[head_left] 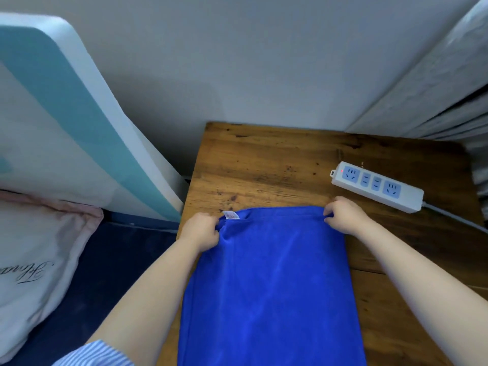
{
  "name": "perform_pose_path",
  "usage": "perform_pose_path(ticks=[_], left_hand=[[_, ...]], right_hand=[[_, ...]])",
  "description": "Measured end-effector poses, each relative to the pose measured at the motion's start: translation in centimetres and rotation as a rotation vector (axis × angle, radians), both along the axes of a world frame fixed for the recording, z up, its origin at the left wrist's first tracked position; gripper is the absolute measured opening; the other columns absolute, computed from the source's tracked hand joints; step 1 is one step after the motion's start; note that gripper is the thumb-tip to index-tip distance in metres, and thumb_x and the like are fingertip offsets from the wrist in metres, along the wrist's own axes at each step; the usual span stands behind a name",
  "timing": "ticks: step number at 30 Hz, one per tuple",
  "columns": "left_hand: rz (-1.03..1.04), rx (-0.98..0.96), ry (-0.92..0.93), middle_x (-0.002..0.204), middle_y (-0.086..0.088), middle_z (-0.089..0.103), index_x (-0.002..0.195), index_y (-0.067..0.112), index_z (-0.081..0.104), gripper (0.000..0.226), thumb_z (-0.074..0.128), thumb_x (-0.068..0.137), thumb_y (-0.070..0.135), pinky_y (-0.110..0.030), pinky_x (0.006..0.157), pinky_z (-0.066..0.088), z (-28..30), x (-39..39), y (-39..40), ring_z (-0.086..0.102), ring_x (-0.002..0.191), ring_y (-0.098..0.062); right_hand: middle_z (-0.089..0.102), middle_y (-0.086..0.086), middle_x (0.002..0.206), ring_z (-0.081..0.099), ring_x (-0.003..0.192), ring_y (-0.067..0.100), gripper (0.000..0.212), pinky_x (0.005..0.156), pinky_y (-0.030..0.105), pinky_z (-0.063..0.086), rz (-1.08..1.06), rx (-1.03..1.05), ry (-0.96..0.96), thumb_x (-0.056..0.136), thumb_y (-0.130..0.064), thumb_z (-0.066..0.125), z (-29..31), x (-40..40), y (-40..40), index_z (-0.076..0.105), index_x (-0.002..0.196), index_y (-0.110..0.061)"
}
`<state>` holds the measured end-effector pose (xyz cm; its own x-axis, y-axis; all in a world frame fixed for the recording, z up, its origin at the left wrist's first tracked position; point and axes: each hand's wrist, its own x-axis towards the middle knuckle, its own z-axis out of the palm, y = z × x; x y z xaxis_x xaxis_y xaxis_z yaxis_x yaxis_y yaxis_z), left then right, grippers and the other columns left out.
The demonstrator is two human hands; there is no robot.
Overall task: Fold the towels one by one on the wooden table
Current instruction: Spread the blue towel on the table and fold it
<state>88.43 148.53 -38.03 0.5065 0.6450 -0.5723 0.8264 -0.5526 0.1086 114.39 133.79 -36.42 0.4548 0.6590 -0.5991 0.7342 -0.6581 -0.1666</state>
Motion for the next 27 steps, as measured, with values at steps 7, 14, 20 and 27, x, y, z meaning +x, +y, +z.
perform_pose_path(ticks=[7, 14, 20, 27], left_hand=[[0.034, -0.095, 0.008, 0.105, -0.012, 0.062, 0.098, 0.009, 0.063, 0.019, 0.052, 0.085, 0.016, -0.031, 0.076, 0.043, 1.4, -1.9, 1.3, 0.056, 0.101, -0.028], [0.203, -0.173, -0.118, 0.059, 0.003, 0.045, 0.054, 0.019, 0.043, 0.038, 0.054, 0.090, 0.020, -0.025, 0.052, 0.030, 2.6, -4.3, 2.2, 0.046, 0.066, -0.018], [0.287, -0.150, -0.210, 0.083, -0.015, 0.059, 0.086, -0.004, 0.068, 0.028, 0.049, 0.093, 0.014, -0.028, 0.070, 0.037, 3.7, -4.9, 1.9, 0.053, 0.082, -0.025], [0.253, -0.018, -0.253, 0.084, -0.014, 0.066, 0.083, -0.001, 0.071, 0.020, 0.057, 0.087, 0.013, -0.028, 0.067, 0.042, 5.2, -5.3, 1.1, 0.056, 0.077, -0.022]], right_hand=[[0.045, 0.010, 0.135, 0.044, 0.124, 0.023, 0.015, 0.098, 0.027, 0.038, -0.026, 0.082, 0.086, 0.085, -0.009, 0.061, 1.1, -0.2, 1.4, 0.069, 0.097, -0.005], [0.062, 0.010, 0.106, 0.054, 0.091, 0.018, 0.014, 0.075, 0.024, 0.045, 0.048, 0.043, 0.114, 0.088, -0.008, 0.055, 2.1, 0.0, 1.3, 0.066, 0.096, -0.007], [0.058, 0.004, 0.090, 0.054, 0.086, 0.017, 0.012, 0.069, 0.022, 0.042, 0.136, 0.083, 0.111, 0.090, -0.008, 0.050, 3.8, 0.0, 0.0, 0.056, 0.084, -0.017], [0.064, 0.006, 0.097, 0.058, 0.089, 0.018, 0.014, 0.076, 0.026, 0.048, 0.205, 0.103, 0.021, 0.091, -0.009, 0.051, 5.5, -0.7, -2.0, 0.063, 0.096, -0.012]])
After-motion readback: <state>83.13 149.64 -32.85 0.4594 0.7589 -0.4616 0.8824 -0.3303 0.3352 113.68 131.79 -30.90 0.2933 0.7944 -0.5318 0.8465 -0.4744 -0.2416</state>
